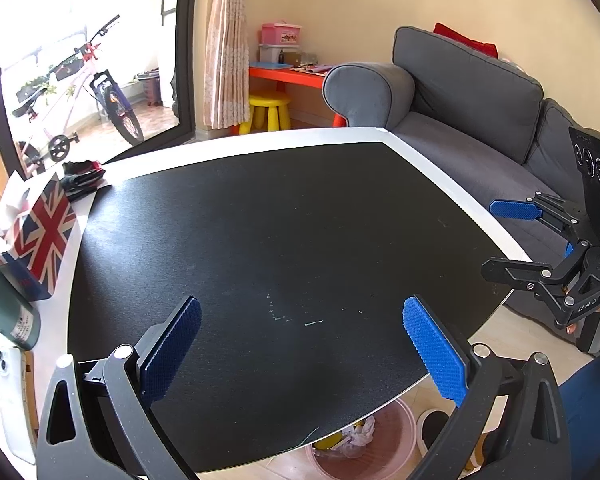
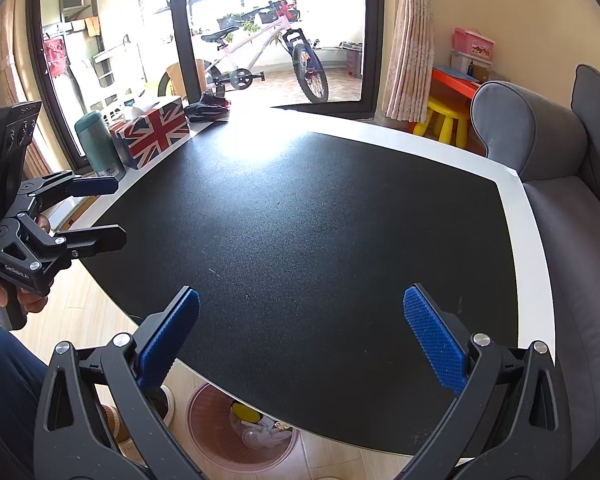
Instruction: Collect trash
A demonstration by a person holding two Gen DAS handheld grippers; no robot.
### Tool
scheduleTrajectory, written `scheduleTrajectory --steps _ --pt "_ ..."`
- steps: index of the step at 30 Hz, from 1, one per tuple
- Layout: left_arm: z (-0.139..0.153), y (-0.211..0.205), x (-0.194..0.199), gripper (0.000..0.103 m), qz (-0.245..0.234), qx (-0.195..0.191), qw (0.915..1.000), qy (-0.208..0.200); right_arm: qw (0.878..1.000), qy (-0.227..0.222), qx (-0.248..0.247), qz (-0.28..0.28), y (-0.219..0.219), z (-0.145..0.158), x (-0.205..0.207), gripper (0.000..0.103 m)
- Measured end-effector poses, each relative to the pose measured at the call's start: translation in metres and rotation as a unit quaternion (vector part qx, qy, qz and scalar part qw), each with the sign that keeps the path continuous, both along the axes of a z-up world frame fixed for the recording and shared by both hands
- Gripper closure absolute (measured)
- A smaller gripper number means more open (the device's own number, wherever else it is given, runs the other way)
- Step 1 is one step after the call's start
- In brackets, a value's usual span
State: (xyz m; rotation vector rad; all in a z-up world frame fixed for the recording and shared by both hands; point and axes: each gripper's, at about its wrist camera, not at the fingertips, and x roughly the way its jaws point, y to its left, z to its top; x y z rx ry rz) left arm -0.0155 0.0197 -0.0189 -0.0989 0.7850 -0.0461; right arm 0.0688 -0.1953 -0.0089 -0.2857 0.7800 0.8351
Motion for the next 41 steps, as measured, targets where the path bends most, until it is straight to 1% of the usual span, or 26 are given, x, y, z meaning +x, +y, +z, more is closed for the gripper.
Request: scheduleTrajectory --steps 32,41 --pt "-0.0022 -0.0013 0.0012 0.006 -0.005 -0.013 0.9999 0.004 1.000 0.002 -0.001 0.001 -0.0001 -0.0024 0.0005 0.003" --pt "-0.0024 0.0011 0.0012 0.006 0.005 -0.017 0.9998 0.004 1.000 0.003 -0.003 0.001 -0.0008 -0.0074 -0.0005 0.003"
